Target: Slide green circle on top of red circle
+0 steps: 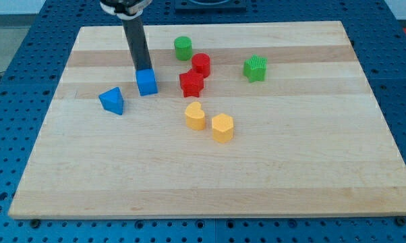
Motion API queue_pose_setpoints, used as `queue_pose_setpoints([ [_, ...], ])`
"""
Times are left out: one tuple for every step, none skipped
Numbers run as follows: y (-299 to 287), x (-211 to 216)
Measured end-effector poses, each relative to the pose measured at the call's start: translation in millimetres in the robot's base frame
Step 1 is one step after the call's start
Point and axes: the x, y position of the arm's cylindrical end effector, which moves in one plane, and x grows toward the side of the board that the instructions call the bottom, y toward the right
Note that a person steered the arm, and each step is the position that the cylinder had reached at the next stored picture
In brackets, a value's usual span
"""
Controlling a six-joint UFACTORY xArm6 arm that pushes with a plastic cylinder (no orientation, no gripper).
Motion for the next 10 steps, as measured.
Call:
queue_pose_setpoints([
  [0,28],
  [0,27],
  [-5,-64],
  [-10,-116],
  [41,-88],
  [51,-81],
  [75,-66],
  [75,-70],
  [75,-70],
  [67,-117],
])
